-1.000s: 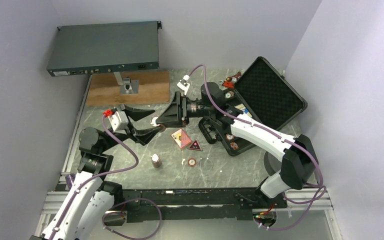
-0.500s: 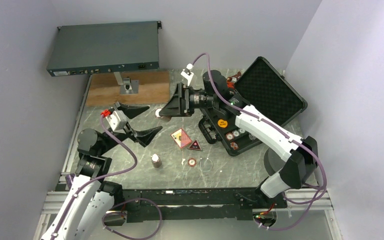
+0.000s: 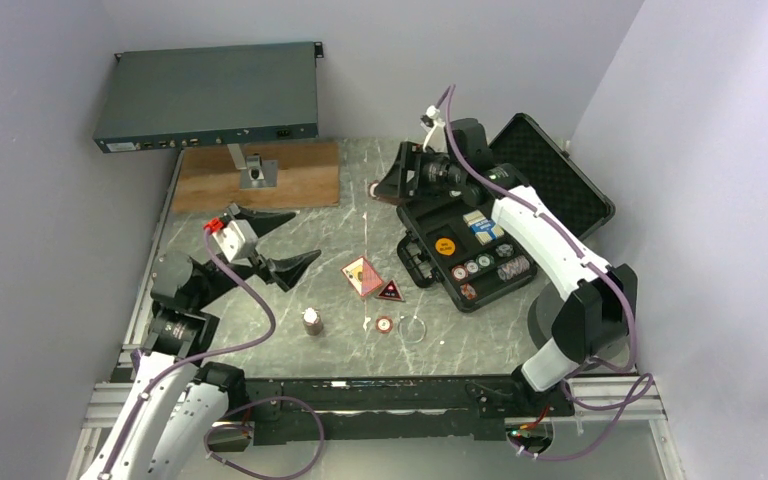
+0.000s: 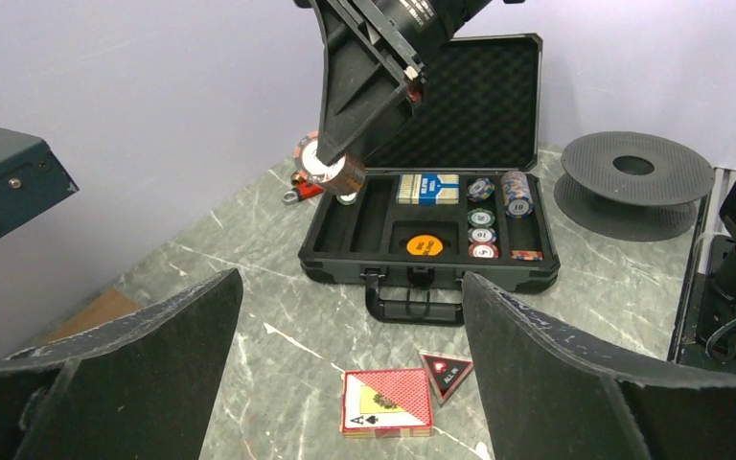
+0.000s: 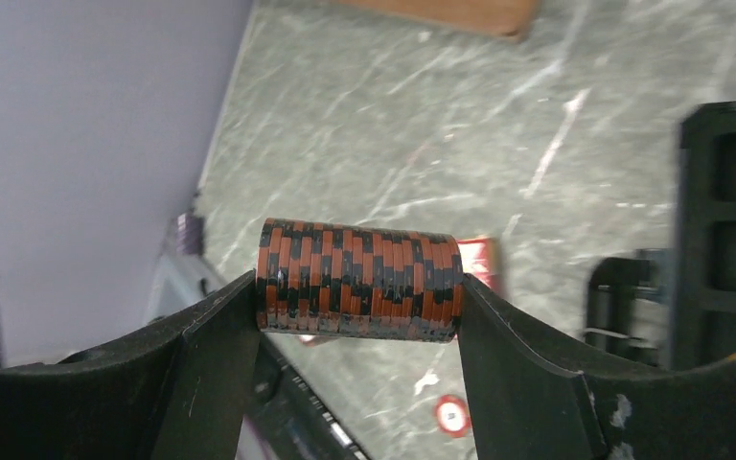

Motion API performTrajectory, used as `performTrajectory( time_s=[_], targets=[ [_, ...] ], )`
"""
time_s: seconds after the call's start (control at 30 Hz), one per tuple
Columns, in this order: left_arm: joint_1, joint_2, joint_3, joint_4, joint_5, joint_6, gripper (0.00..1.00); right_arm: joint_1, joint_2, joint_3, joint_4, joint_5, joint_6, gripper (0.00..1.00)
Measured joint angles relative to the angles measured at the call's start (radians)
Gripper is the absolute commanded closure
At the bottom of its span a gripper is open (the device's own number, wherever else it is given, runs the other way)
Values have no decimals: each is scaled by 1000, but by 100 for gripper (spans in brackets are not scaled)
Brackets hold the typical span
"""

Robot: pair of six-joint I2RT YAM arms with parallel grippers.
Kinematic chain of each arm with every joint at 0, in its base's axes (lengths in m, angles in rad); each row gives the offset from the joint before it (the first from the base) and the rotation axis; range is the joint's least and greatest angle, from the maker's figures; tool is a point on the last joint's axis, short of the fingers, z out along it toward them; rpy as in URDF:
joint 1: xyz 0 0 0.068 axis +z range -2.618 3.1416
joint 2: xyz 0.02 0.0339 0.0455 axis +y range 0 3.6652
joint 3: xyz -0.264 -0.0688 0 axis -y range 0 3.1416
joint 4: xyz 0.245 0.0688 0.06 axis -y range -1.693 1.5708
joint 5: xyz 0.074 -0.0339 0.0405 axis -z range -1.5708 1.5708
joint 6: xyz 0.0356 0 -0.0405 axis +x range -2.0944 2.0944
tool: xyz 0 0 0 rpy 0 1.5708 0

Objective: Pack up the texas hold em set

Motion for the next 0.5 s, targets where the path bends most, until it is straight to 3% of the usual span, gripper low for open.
performTrajectory(
  time_s=[0.13, 0.27, 0.37, 0.5],
  targets=[
    [0, 26, 56, -75, -27, 22, 10, -47, 21, -4, -6, 63, -69, 87],
    [0, 29, 67, -109, -87, 18, 9, -68, 54, -7, -2, 100, -121, 94],
    [0, 35, 82, -169, -174, 17, 7, -85, 106, -7, 15, 122, -171, 100],
    [0, 35, 126, -272, -328, 23, 5, -116, 183, 1, 14, 159, -224, 100]
  ],
)
